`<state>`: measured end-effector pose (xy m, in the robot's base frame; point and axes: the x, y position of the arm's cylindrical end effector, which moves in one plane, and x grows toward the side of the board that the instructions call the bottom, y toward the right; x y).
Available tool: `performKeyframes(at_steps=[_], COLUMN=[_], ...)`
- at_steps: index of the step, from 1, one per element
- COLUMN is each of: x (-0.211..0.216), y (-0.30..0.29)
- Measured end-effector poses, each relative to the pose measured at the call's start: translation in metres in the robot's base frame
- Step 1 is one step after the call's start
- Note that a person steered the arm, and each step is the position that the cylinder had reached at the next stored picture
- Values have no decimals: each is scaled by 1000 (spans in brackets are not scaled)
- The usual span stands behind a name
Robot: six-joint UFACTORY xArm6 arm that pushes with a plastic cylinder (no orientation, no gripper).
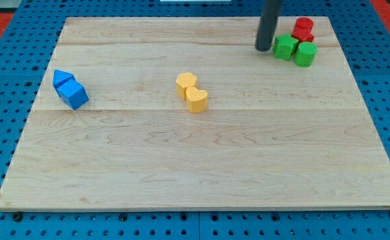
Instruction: Point at the yellow hexagon
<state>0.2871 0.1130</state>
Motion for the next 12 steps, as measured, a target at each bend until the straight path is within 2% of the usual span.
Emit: performKeyframes(at_steps=[2,4,12], x=[2,2,-4], y=[-88,-143,-158])
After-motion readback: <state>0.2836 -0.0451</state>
